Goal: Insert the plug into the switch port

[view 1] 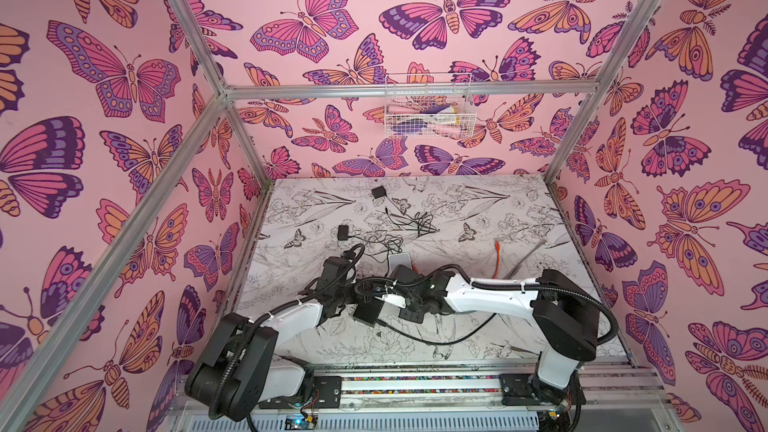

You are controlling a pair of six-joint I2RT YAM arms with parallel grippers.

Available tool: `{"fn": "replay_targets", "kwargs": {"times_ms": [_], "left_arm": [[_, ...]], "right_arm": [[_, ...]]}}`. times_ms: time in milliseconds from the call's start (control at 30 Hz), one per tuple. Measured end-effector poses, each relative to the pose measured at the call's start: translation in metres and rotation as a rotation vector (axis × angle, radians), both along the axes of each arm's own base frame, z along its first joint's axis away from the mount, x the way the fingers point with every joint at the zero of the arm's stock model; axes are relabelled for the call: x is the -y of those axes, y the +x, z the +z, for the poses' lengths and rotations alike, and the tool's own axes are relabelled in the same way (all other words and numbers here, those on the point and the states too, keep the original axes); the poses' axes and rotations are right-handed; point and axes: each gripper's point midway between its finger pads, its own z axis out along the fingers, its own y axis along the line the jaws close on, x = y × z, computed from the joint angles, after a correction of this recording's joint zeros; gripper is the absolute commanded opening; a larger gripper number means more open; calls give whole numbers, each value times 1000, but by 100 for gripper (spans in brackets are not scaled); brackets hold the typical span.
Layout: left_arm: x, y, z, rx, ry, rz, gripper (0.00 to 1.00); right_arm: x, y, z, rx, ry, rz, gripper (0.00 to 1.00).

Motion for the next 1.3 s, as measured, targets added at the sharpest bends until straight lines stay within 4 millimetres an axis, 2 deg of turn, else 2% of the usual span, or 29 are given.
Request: {"fn": "replay_targets", "kwargs": {"times_ms": [333, 667, 900, 1300], "left_arm": [[-3, -8, -9, -25, 1, 7, 54], [-2, -8, -9, -17, -24, 19, 53], [-2, -8, -9, -15, -32, 19, 52], [0, -9, -9, -18, -48, 21, 51]], "right_arm": [[6, -4, -24, -48, -78, 2, 0], [-9, 1, -22, -56, -61, 4, 0], [-12, 1, -26, -67, -70, 5, 0], [-14, 4, -21, -70, -61, -17, 0]]}}
